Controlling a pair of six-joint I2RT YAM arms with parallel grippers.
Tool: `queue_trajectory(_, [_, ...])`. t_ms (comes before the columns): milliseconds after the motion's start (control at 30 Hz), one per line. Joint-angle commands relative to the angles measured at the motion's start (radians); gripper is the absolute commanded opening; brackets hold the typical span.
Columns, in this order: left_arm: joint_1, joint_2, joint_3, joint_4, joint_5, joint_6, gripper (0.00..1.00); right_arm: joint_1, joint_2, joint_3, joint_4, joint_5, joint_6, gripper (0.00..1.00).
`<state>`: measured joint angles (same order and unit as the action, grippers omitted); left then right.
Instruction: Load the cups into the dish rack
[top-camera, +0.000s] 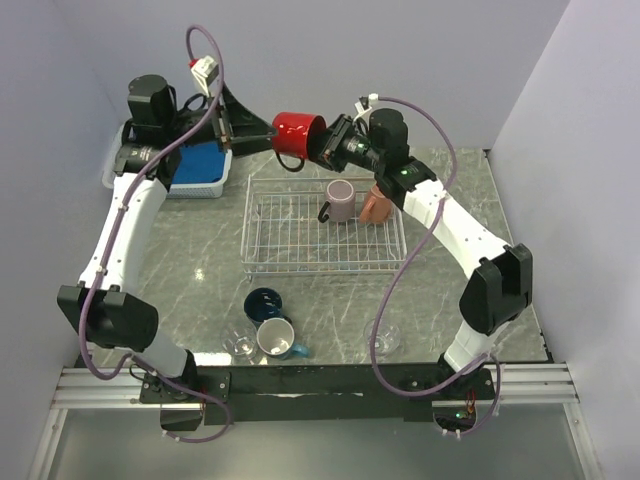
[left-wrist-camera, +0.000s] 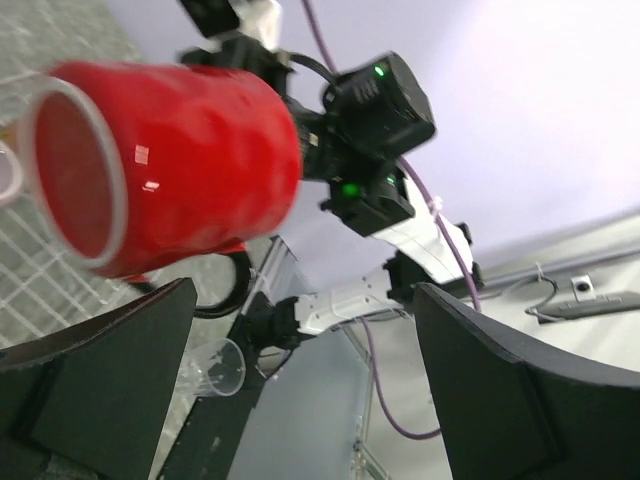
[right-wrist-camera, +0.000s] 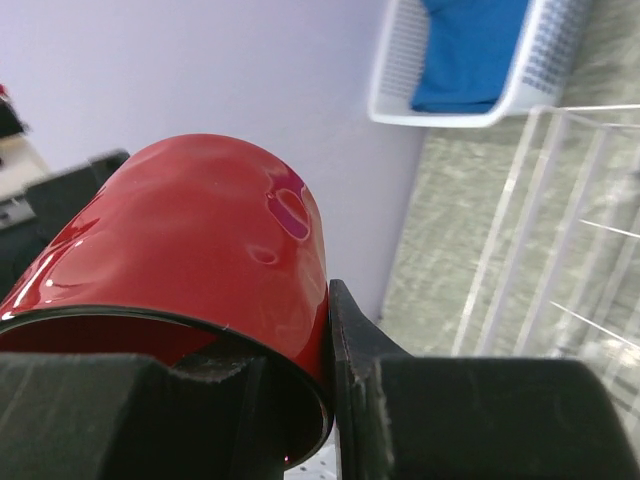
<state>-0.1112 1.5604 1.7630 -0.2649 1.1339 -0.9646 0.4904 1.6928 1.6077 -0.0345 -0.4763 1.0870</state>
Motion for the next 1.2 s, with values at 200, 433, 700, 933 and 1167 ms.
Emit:
queue_trajectory(200, [-0.042, -0.062, -0.045, 0.030, -0.026, 0.004, 0.96, -0.001, 0.011, 0.086, 0.297, -0.088, 0.140, 0.00])
queue_trajectory(433, [-0.013, -0.060, 0.051, -0.008, -0.059, 0.081, 0.96, -0.003, 0.016, 0.139, 0.179, -0.111, 0.053, 0.00])
queue_trajectory(700, [0.042, -0.054, 0.090, -0.030, -0.065, 0.132, 0.96, -0.010, -0.008, 0.124, 0.143, -0.117, 0.022, 0.00])
queue_trajectory(933, [0.019, -0.080, 0.006, -0.039, -0.071, 0.130, 0.96, -0.009, 0.018, 0.167, 0.140, -0.120, 0.027, 0.00])
queue_trajectory(1167, [-0.036, -0.092, -0.057, -0.030, -0.102, 0.138, 0.96, -0.007, 0.047, 0.201, 0.151, -0.119, 0.042, 0.00])
